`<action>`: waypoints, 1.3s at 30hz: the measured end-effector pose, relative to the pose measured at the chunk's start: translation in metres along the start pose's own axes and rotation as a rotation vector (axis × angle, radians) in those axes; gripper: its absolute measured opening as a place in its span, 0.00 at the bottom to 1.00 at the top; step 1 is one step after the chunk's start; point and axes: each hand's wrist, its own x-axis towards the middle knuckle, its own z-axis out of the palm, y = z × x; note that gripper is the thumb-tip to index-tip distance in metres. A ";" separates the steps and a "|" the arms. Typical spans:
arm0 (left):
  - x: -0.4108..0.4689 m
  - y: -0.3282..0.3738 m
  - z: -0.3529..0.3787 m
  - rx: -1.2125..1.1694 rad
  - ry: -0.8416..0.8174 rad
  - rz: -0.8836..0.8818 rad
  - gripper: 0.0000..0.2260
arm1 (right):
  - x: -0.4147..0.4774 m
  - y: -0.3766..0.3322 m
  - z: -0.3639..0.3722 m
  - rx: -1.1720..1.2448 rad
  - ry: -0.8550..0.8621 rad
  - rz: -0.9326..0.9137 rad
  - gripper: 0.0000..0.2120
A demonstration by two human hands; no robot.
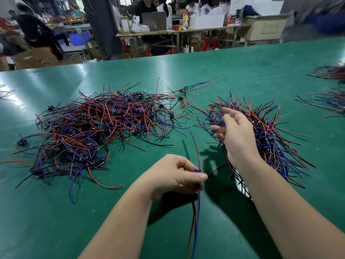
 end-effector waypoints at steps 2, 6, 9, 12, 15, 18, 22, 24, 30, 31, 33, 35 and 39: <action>0.004 0.000 -0.002 -0.081 0.109 0.051 0.07 | -0.004 -0.001 -0.002 -0.209 -0.022 -0.171 0.11; 0.011 0.002 -0.007 -0.385 0.267 0.135 0.11 | -0.025 0.004 0.004 -0.615 -0.409 -0.289 0.08; 0.012 0.005 -0.010 -0.484 0.310 0.189 0.16 | -0.035 0.007 0.011 -0.806 -0.477 -0.438 0.07; 0.009 0.010 -0.012 -0.471 0.255 0.185 0.27 | -0.039 -0.002 0.010 -0.855 -0.421 -0.522 0.09; 0.005 0.013 -0.011 -0.453 0.154 0.155 0.33 | -0.041 -0.015 0.006 -0.841 -0.354 -0.544 0.07; 0.002 0.015 -0.011 -0.436 0.110 0.130 0.34 | -0.036 -0.028 -0.007 -0.700 -0.243 -0.505 0.07; 0.000 0.017 -0.017 -0.466 0.144 0.137 0.31 | -0.019 -0.046 -0.046 -0.590 -0.112 -0.491 0.14; 0.000 0.016 -0.019 -0.466 0.194 0.142 0.29 | -0.005 -0.049 -0.072 -0.631 0.020 -0.497 0.13; 0.002 0.016 -0.023 -0.172 0.689 0.247 0.10 | 0.034 -0.026 -0.127 -1.198 0.321 -0.246 0.04; 0.002 0.014 -0.026 0.006 0.809 0.284 0.08 | 0.036 -0.020 -0.129 -1.286 0.298 -0.159 0.04; 0.002 0.009 -0.034 0.386 0.972 0.323 0.07 | 0.035 -0.014 -0.128 -1.360 0.244 -0.045 0.06; 0.002 0.004 -0.042 0.648 1.055 0.300 0.09 | 0.034 -0.014 -0.125 -1.363 0.211 -0.007 0.08; 0.001 -0.005 -0.051 0.900 1.126 -0.012 0.19 | 0.030 -0.024 -0.113 -1.400 0.187 -0.046 0.10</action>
